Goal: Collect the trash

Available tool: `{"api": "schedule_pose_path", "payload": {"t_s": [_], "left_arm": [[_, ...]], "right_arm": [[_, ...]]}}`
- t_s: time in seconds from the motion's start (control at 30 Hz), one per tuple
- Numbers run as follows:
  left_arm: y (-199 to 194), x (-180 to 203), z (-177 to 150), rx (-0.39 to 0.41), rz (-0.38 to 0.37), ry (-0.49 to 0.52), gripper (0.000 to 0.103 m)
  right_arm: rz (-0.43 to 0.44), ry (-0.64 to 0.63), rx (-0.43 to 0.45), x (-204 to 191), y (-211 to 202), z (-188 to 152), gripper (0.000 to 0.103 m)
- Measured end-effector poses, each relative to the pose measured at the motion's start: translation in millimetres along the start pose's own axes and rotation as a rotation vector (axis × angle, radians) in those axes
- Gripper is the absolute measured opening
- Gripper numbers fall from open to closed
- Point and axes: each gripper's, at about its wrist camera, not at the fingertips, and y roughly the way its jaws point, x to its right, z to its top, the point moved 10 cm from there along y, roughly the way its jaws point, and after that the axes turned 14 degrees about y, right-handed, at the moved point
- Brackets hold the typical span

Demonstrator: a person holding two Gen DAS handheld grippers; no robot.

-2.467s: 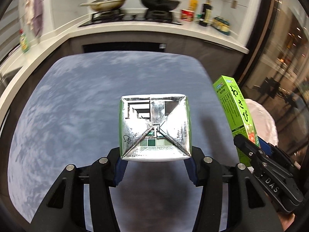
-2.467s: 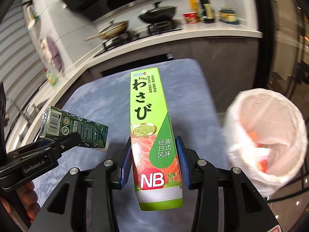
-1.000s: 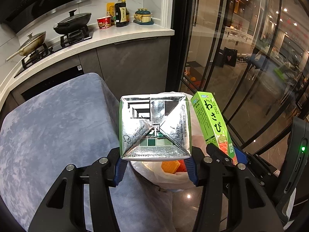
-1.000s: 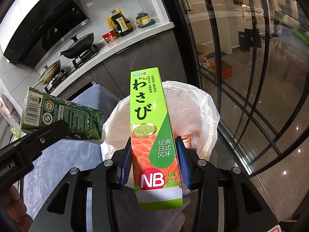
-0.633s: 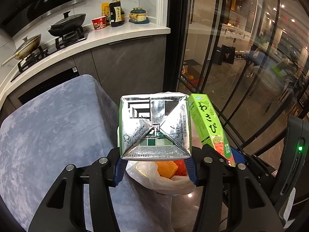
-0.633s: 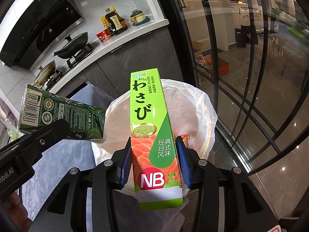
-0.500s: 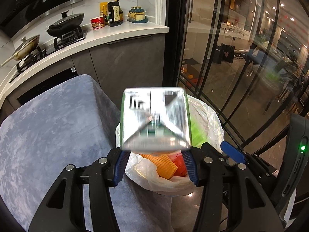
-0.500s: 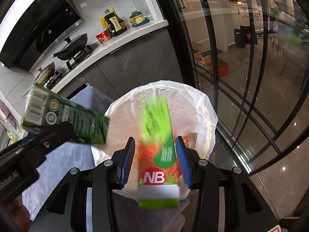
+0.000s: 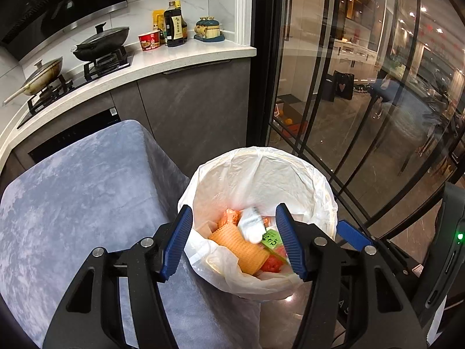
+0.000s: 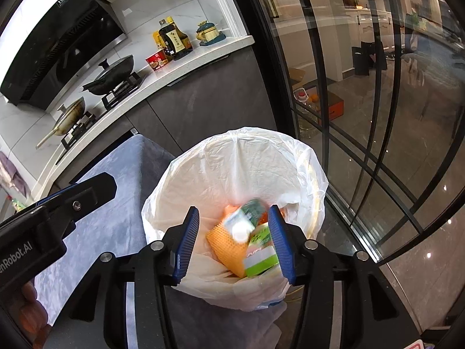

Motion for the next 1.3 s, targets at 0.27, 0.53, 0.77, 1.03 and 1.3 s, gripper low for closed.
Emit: {"api": "schedule_pose_path", "payload": {"t_s": [0.27, 0.53, 0.77, 1.03, 1.3], "left_arm": [[-4.6, -6.6, -2.9, 0.002, 0.003, -0.011, 0.056], [-12.2, -13.0, -5.5, 0.010, 0.009, -0.021, 0.056], [-20.3, -20.8, -10.6, 0.014, 0.016, -0.034, 0.057], [-31.3, -28.8, -20.0, 0.018, 0.037, -0.042, 0.062], [-44.5, -35.0, -34.8, 0.018, 0.062, -0.047, 0.071]], "right_arm": [[0.004, -0.012, 0.002, -5.6, -3.7, -1.5, 0.048], [0.006, -0.023, 0.005, -12.1, -8.5, -4.9, 0.048], [0.006, -0.040, 0.009, -20.0, -16.8, -10.3, 0.051], [0.000, -0.067, 0.024, -25.2, -29.0, -14.1, 0.054], [-0.003, -0.104, 0.047, -32.0, -46.0, -22.8, 0.068]]}}
